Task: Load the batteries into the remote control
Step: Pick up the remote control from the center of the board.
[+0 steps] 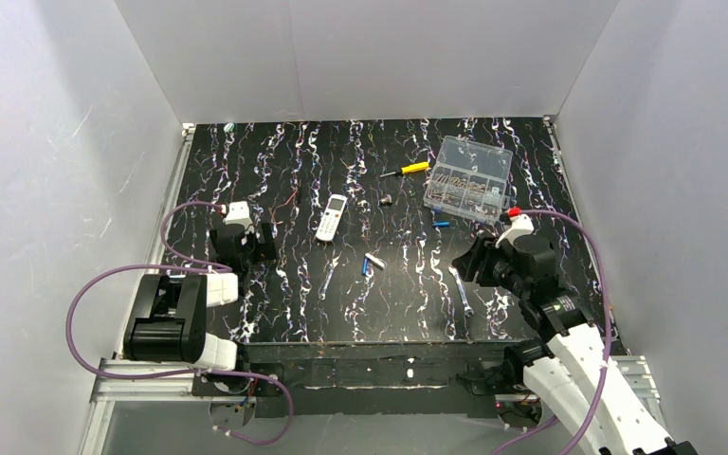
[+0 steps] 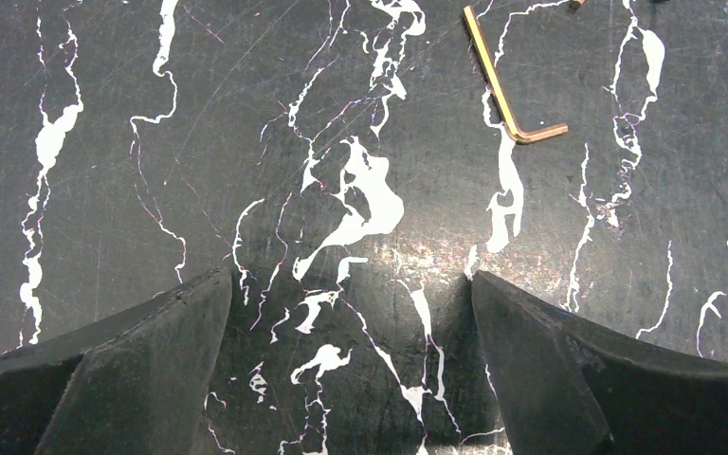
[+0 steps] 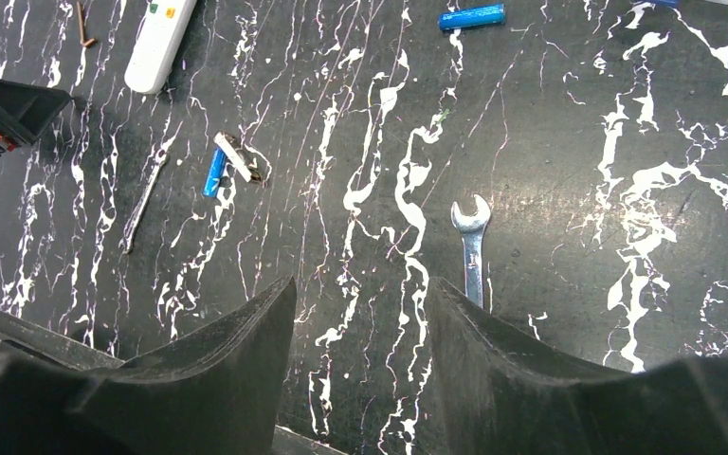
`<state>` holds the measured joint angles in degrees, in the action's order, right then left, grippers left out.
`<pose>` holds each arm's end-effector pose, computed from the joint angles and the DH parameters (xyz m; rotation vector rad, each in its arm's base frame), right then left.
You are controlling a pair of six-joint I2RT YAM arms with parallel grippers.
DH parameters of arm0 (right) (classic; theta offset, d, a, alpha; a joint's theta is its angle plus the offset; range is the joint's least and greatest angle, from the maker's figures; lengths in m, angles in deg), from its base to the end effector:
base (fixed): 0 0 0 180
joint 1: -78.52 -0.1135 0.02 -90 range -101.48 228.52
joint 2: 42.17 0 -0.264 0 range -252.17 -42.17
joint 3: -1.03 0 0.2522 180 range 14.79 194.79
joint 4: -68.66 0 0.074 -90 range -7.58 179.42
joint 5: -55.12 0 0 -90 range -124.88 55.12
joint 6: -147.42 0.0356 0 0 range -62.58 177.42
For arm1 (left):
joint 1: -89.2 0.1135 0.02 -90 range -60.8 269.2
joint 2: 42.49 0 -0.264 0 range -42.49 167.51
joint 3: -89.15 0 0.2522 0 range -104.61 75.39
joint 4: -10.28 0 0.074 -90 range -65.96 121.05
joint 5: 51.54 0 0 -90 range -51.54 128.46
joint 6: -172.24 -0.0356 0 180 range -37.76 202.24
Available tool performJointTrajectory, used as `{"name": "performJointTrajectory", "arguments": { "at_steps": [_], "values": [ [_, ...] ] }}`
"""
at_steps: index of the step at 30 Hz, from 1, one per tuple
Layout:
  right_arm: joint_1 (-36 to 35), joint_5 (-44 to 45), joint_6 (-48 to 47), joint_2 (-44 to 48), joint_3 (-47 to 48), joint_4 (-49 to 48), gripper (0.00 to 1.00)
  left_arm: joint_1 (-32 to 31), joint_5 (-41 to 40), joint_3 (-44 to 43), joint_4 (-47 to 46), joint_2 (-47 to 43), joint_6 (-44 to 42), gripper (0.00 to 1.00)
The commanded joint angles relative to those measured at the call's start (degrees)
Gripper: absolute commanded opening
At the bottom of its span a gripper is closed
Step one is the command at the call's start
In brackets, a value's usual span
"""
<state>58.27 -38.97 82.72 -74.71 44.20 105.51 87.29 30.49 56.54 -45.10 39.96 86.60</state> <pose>0.1338 0.0521 0.2536 0.0454 2.0747 0.5680 0.2567 -0.0036 0.1930 -0.1443 1.4680 0.0137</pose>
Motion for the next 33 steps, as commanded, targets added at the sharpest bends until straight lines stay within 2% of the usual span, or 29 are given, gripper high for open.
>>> {"name": "performJointTrajectory", "arguments": {
  "at_steps": [1, 9, 11, 12, 15, 17, 19, 24, 27, 30, 33],
  "values": [
    [0.3, -0.6, -0.2, 0.8, 1.0, 0.1, 0.61, 0.3, 0.5, 2.1, 11.2, 2.6, -2.1, 0.99],
    [0.3, -0.7, 0.2, 2.5, 1.5, 1.8, 0.61, 0.3, 0.6, 1.9, 11.5, 2.5, -2.1, 1.00],
    [0.3, -0.5, 0.3, 3.2, 1.7, 2.4, 0.61, -1.2, -3.5, 1.5, 12.7, 1.2, -2.5, 0.99],
    [0.3, -0.4, 0.3, 3.5, 1.9, 2.7, 0.61, -2.1, -6.1, 0.2, 16.2, -0.5, -2.9, 1.00],
    [0.3, -0.4, 0.1, 4.3, 2.4, 3.8, 0.61, -3.2, -8.2, -7.8, 35.4, -6.0, -2.8, 1.00],
    [0.3, -0.2, -0.2, 4.8, 2.0, 4.3, 0.61, -3.2, -9.0, -14.2, 49.5, -8.7, 0.9, 0.99],
    [0.3, 0.0, -0.2, 5.4, 1.6, 4.6, 0.61, -3.2, -8.8, -17.9, 57.6, -11.0, 4.0, 1.00],
    [0.3, -0.9, -0.2, 5.7, 1.4, 4.6, 0.61, -3.2, -1.6, -26.3, 73.1, -15.9, 11.4, 0.99],
    [0.3, -1.1, -0.1, 5.3, 1.5, 4.5, 0.61, -3.2, 9.9, -33.1, 80.1, -13.8, 13.0, 0.99],
    [0.3, -1.2, 0.1, 4.7, 1.8, 4.3, 0.61, -4.3, 18.1, -37.0, 81.7, -11.0, 14.8, 0.99],
    [0.3, -1.0, 0.5, 4.3, 2.3, 4.6, 0.61, -7.3, 20.4, -39.0, 79.5, -9.3, 16.5, 0.99]
  ]
}}
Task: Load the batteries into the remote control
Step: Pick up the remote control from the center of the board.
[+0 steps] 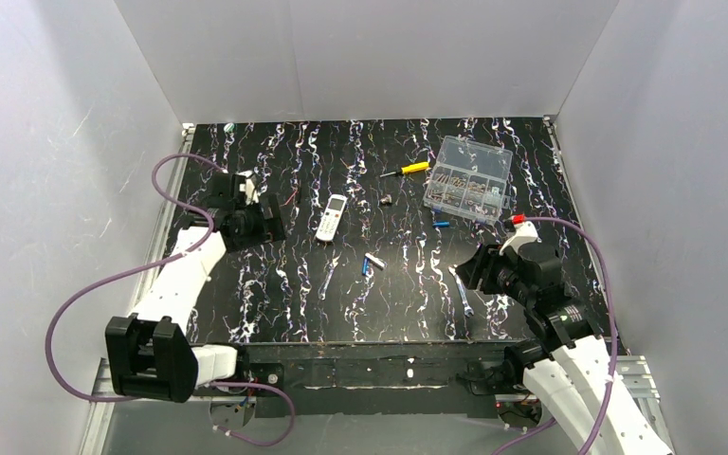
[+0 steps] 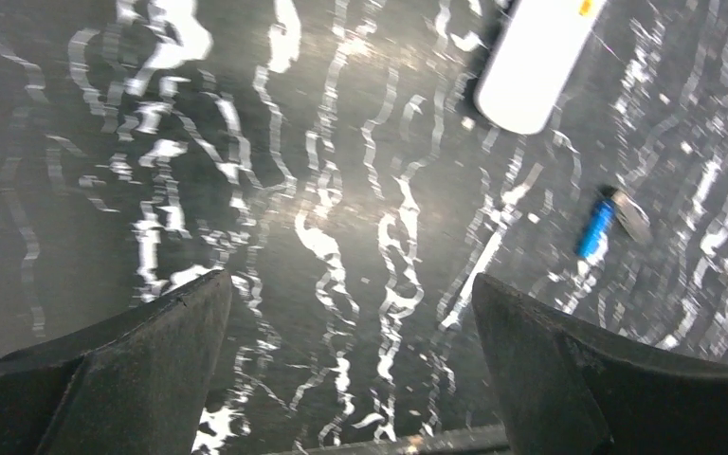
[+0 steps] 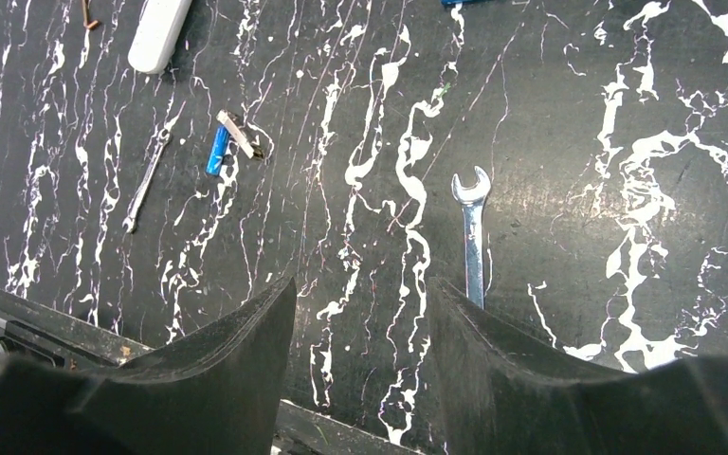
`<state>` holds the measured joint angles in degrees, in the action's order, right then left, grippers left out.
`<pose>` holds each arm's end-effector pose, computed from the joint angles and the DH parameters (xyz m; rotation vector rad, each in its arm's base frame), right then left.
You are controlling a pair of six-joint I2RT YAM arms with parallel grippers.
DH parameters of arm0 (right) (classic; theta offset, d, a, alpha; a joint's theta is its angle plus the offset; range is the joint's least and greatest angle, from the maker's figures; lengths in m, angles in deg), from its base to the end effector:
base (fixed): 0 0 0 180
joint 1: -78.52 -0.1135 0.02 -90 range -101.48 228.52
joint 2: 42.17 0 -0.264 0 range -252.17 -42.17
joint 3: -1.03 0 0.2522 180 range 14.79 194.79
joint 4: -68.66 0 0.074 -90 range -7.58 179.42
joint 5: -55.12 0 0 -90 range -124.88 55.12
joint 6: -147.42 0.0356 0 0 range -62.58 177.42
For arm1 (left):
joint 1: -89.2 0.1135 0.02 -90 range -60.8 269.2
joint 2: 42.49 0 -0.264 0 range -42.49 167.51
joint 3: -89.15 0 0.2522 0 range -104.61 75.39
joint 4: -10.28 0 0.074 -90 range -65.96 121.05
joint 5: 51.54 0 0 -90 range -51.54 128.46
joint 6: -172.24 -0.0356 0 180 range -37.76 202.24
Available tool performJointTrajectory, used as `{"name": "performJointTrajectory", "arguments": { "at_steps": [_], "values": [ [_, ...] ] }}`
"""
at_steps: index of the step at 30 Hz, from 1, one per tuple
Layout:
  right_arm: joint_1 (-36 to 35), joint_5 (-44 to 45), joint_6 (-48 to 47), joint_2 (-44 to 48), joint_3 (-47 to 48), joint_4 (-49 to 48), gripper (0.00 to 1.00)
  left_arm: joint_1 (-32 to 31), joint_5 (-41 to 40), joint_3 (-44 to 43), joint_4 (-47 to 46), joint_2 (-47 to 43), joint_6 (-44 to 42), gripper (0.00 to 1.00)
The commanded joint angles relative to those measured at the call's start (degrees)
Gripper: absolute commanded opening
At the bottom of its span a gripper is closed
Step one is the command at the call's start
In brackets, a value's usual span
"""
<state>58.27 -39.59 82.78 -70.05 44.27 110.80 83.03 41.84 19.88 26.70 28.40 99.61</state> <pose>0.1187 0.0469 0.2544 0.0402 2.0862 0.5767 0.2879 -0.0332 0.3219 -0.1448 1.8935 -0.3360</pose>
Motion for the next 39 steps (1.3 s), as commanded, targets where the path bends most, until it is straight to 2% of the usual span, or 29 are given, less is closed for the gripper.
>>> {"name": "performJointTrajectory", "arguments": {
  "at_steps": [1, 8, 13, 22, 36, 39],
  "values": [
    [0.3, -0.4, 0.7, -0.2, 2.2, -0.6, 0.61, -4.6, 8.9, -2.9, 7.0, 3.4, 3.5, 0.99],
    [0.3, -1.0, 1.8, -0.8, 1.8, -1.1, 0.61, -16.1, 1.6, -10.4, 5.6, 16.6, 1.7, 0.99],
    [0.3, -0.5, 2.6, -1.2, 2.2, -0.7, 0.61, -19.6, -5.2, -12.5, 0.5, 24.6, -0.5, 1.00],
    [0.3, 0.3, 3.5, -0.1, 1.3, -0.7, 0.61, -20.5, -10.1, -16.0, -5.3, 31.9, -5.9, 0.99],
    [0.3, 0.0, 3.6, -1.2, 1.3, -0.4, 0.61, -20.5, -9.5, -23.1, -6.1, 42.2, -7.0, 1.00],
    [0.3, -0.4, 3.7, -1.9, 1.4, -0.6, 0.61, -20.5, -9.0, -24.2, -5.5, 43.4, -6.6, 0.90]
  ]
}}
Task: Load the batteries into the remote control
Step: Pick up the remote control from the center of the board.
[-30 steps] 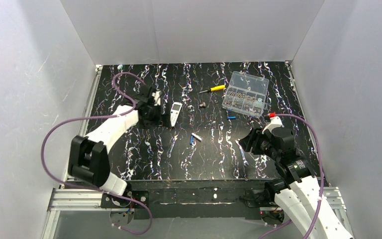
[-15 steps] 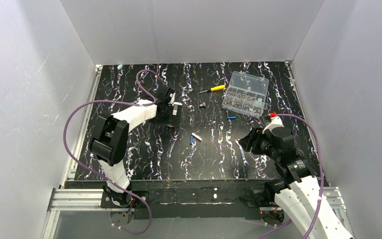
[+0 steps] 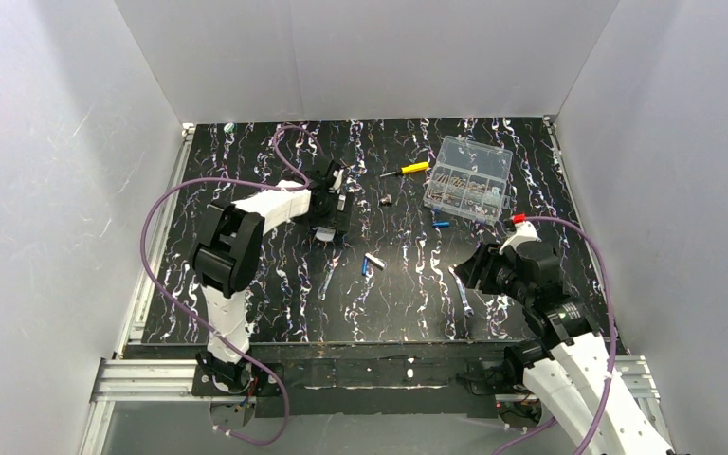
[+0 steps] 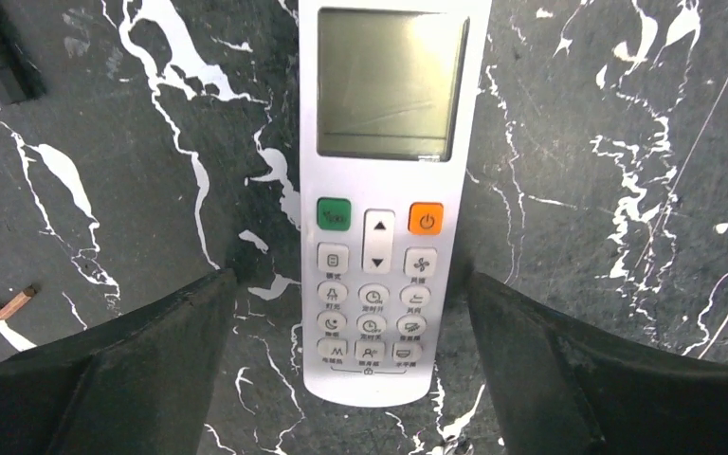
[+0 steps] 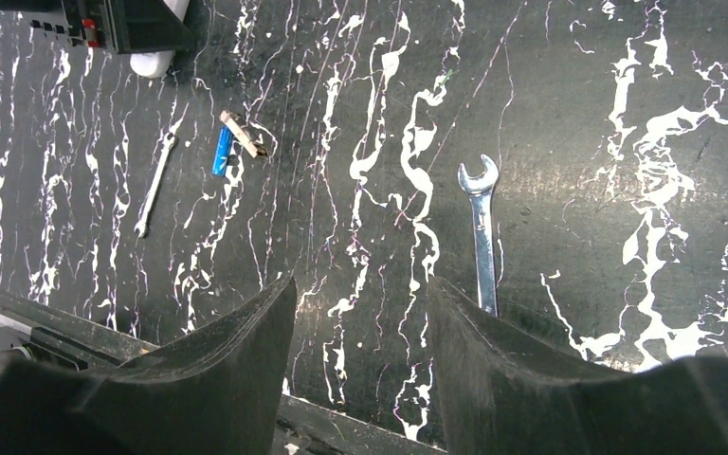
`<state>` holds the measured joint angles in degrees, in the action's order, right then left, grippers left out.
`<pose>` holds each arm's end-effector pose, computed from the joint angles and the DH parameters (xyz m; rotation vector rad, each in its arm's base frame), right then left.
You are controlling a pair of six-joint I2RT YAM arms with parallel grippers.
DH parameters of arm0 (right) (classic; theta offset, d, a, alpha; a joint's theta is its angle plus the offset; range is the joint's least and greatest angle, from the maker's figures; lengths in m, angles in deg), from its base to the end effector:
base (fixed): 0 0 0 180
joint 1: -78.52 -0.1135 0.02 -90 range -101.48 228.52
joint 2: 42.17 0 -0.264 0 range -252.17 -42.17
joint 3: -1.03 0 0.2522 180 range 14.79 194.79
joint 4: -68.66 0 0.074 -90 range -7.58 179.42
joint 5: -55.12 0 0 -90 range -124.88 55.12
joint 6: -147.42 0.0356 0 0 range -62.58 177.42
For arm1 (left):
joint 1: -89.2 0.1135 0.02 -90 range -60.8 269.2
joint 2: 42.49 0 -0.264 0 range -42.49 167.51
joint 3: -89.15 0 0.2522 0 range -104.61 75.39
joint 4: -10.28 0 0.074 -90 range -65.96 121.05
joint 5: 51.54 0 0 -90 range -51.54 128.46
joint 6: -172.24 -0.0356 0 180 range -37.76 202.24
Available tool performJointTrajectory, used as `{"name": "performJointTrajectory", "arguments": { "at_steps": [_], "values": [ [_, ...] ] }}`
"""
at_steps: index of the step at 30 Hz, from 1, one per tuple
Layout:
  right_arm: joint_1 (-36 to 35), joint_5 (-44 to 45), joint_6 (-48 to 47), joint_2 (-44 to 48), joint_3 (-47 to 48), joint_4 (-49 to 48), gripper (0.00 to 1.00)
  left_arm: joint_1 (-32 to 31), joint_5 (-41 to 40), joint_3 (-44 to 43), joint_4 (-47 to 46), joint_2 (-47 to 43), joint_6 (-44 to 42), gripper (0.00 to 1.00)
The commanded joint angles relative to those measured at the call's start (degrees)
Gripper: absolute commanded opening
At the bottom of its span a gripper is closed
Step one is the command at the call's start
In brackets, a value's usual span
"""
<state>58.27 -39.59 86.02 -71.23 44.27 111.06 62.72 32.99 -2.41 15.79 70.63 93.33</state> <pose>0.1212 0.0478 0.2517 0.1022 2.1159 0.6032 0.4094 -0.2001 0.2138 0.2156 2.0440 -0.3119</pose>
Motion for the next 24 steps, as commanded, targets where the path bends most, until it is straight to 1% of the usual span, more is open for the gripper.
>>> {"name": "performJointTrajectory", "arguments": {
  "at_steps": [1, 6, 9, 10, 11, 12, 13, 15, 19, 24],
  "values": [
    [0.3, -0.4, 0.4, -0.9, 1.4, -0.8, 0.61, -0.2, 0.2, -2.1, 5.4, 1.3, -0.2, 0.85],
    [0.3, -0.5, 0.4, -1.2, 1.4, -1.0, 0.61, -0.2, 1.3, -2.2, 5.6, 1.6, 1.2, 0.60],
    [0.3, -0.4, 0.2, -1.4, 1.3, -1.0, 0.61, -0.2, 2.3, -1.7, 6.0, 1.5, 1.4, 0.49],
    [0.3, -0.5, 0.1, -1.4, 1.3, -1.0, 0.61, -0.2, 2.5, -1.6, 6.1, 1.3, 1.6, 0.44],
    [0.3, -0.5, 0.1, -1.5, 1.3, -1.1, 0.61, -0.2, 2.7, -1.5, 6.5, 1.2, 1.8, 0.34],
    [0.3, -0.4, 0.1, -1.4, 1.3, -1.1, 0.61, -0.2, 2.7, -1.4, 6.8, 1.1, 1.9, 0.27],
    [0.3, -0.5, 0.1, -1.4, 1.3, -1.1, 0.61, -0.2, 2.6, -1.4, 7.3, 0.9, 2.3, 0.21],
    [0.3, -0.4, 0.1, -1.4, 1.4, -1.0, 0.61, -0.2, 2.3, -1.4, 7.9, 0.3, 3.2, 0.14],
    [0.3, -0.3, 0.0, -0.8, 1.6, -0.5, 0.61, -0.2, 2.6, -3.5, 12.9, -1.5, 5.0, 0.00],
    [0.3, 0.3, -0.6, 0.1, 2.7, 0.4, 0.61, -0.2, 5.3, -4.3, 15.7, -8.1, 6.7, 0.00]
  ]
}}
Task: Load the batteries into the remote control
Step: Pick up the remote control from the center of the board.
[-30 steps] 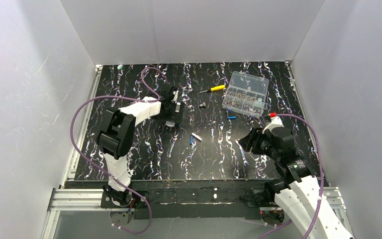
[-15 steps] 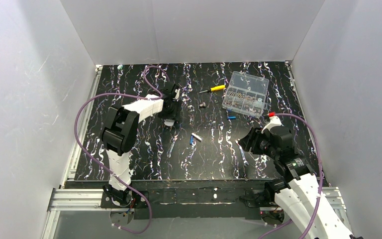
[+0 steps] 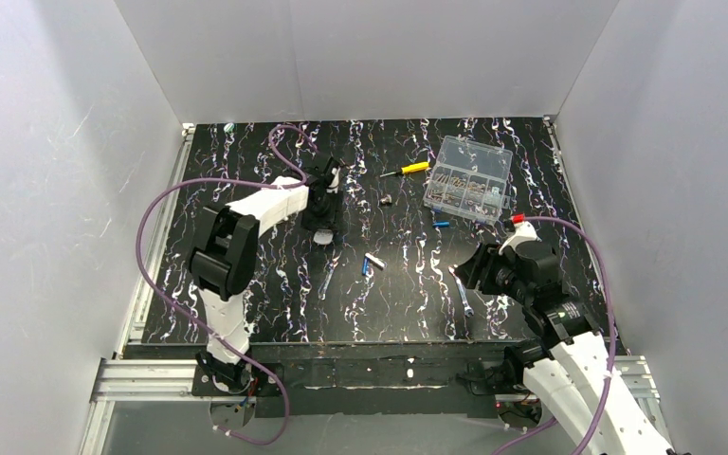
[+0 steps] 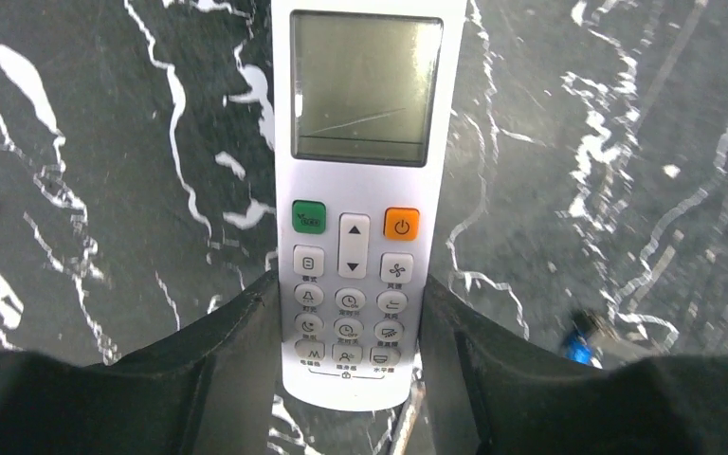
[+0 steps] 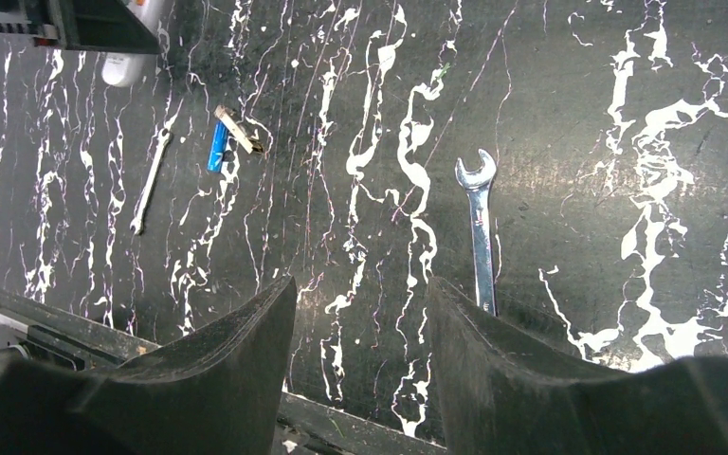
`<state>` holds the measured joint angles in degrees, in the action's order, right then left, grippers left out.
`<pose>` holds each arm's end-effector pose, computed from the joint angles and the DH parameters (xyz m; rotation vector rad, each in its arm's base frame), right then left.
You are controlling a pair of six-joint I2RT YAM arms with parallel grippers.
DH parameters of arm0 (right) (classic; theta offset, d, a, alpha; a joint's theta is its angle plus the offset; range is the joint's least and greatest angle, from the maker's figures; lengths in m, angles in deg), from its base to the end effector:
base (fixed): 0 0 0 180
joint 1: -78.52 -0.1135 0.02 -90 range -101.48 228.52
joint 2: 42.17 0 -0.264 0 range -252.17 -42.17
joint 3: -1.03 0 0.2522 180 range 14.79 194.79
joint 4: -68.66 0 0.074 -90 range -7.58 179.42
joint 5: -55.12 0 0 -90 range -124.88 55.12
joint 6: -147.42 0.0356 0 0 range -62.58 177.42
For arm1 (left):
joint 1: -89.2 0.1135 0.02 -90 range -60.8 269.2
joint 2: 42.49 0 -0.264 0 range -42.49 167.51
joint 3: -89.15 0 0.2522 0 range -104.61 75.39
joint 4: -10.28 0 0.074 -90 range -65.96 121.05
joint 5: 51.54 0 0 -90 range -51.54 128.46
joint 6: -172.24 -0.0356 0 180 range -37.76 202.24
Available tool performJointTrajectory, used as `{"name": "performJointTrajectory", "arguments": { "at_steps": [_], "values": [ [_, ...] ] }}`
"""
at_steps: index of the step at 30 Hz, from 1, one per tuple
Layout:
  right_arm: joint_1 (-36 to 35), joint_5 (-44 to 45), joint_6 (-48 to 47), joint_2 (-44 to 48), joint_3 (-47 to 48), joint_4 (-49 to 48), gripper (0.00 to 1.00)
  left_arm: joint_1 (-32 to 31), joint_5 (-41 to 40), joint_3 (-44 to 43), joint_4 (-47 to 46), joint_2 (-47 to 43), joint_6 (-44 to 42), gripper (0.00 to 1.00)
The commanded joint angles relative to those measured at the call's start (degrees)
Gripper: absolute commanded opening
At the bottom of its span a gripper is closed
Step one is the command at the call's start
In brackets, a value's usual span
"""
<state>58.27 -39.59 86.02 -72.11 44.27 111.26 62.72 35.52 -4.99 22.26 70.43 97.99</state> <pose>0.1230 0.0485 0.2497 0.1042 2.1348 0.5973 0.4087 -0.2016 0.2194 0.1683 2.1242 -0.3854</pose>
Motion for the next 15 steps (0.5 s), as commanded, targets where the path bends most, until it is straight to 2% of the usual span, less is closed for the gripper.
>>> {"name": "performJointTrajectory", "arguments": {
  "at_steps": [1, 7, 11, 15],
  "values": [
    [0.3, 0.3, -0.8, 1.1, 3.2, 0.3, 0.61, -0.2, 4.7, -1.6, 9.3, -9.8, 2.5, 0.00],
    [0.3, -2.9, -1.8, 1.8, 7.0, -0.1, 0.63, -0.2, 18.4, 2.2, 8.4, -22.4, 8.5, 0.00],
    [0.3, -7.3, -1.2, 2.7, 9.5, -3.0, 0.65, -0.2, 28.7, 11.1, -1.3, -31.1, 17.4, 0.00],
    [0.3, -12.3, 0.9, 3.7, 12.3, -7.4, 0.69, -0.4, 34.0, 22.1, -14.0, -38.2, 30.2, 0.00]
  ]
}}
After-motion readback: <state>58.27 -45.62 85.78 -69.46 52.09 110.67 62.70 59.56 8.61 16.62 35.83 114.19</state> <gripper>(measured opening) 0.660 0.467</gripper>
